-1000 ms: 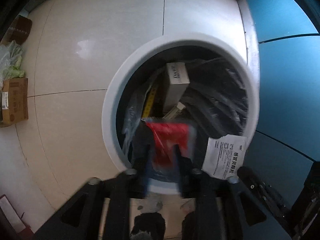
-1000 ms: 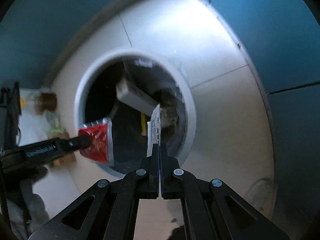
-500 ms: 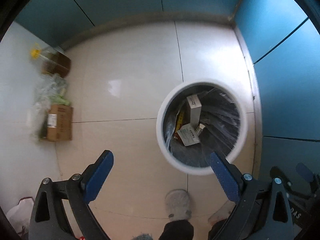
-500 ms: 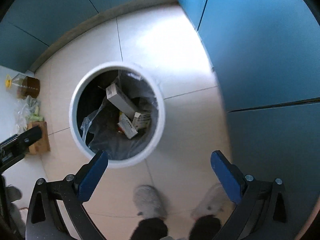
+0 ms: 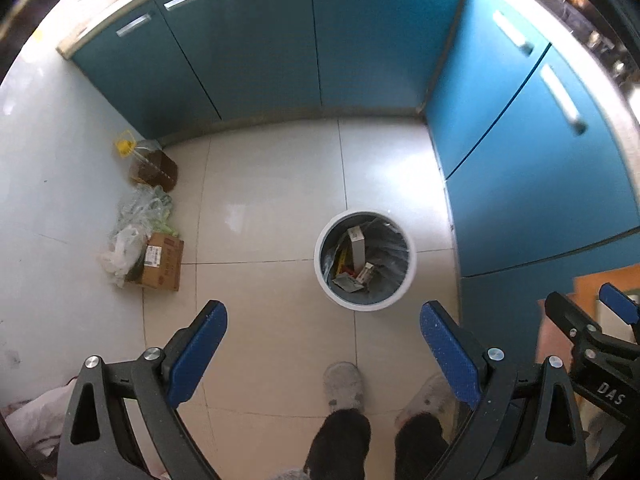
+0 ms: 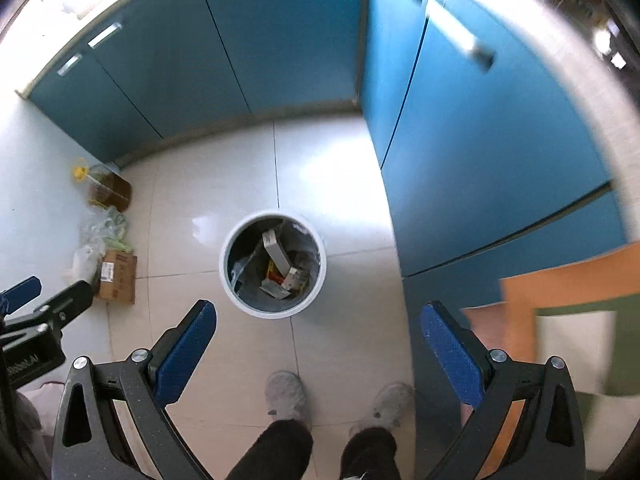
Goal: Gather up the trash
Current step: 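Raise both empty tools away from the bin, then grasp the white tissue with left tool while right tool grasps the clear wrapper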
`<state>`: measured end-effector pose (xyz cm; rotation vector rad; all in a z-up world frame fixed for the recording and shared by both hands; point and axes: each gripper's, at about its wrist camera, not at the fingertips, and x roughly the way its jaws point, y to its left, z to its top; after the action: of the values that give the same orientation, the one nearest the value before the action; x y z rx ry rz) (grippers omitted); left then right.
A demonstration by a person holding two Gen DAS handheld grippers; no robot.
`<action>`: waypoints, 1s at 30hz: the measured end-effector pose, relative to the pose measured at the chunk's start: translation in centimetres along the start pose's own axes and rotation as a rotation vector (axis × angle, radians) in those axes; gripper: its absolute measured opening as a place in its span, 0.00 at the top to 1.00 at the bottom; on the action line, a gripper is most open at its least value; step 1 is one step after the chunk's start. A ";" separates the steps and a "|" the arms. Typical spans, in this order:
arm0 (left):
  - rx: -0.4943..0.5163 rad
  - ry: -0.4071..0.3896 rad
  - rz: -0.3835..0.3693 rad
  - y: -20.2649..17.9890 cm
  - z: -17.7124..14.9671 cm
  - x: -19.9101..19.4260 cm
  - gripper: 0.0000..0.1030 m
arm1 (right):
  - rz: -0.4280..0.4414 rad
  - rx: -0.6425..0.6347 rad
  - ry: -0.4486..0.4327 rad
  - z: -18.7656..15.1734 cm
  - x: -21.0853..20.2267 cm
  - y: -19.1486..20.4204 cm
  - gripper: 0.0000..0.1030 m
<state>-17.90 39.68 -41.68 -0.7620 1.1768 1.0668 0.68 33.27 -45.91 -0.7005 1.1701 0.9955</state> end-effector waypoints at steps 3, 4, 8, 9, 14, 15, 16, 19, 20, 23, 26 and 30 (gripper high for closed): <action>-0.012 -0.029 -0.002 0.2 -0.4 -4.3 0.04 | 0.010 -0.011 -0.043 0.1 -6.3 -0.2 0.00; -0.017 -0.040 -0.004 0.2 -0.6 -5.8 0.04 | 0.016 -0.011 -0.052 0.1 -7.9 -0.2 0.00; -0.031 -0.064 -0.021 0.2 -1.2 -10.3 0.04 | 0.044 -0.027 -0.090 -0.3 -14.3 -0.2 0.00; -0.036 -0.070 -0.021 0.3 -1.3 -11.5 0.04 | 0.049 -0.029 -0.103 -0.5 -15.7 -0.3 0.00; -0.043 -0.100 0.012 -0.2 -2.1 -16.0 0.04 | 0.095 -0.014 -0.126 -1.1 -19.6 -0.9 0.00; -0.040 -0.110 0.027 -0.5 -2.2 -16.7 0.04 | 0.110 -0.003 -0.132 -1.2 -20.5 -1.5 0.00; -0.033 -0.131 0.044 -1.0 -2.1 -17.7 0.04 | 0.126 0.012 -0.136 -1.4 -20.7 -1.8 0.00; -0.007 -0.173 0.038 -3.0 -1.8 -19.2 0.04 | 0.167 0.096 -0.153 -1.7 -22.0 -4.5 0.00; 0.009 -0.183 0.036 -4.0 -1.6 -19.8 0.04 | 0.170 0.126 -0.160 -1.8 -22.4 -5.7 0.00; 0.088 -0.214 0.021 -8.9 -0.5 -21.1 0.04 | 0.165 0.257 -0.183 -3.0 -24.1 -11.2 0.00; 0.196 -0.214 -0.029 -15.7 0.2 -21.9 0.04 | 0.139 0.412 -0.200 -5.0 -25.6 -18.2 0.00; 0.337 -0.152 -0.132 -26.2 0.8 -21.7 0.04 | 0.045 0.624 -0.220 -9.9 -27.2 -28.4 0.00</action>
<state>6.25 26.08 -22.00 -0.4788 1.1228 0.7765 20.33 5.58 -23.70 -0.0662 1.2143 0.6639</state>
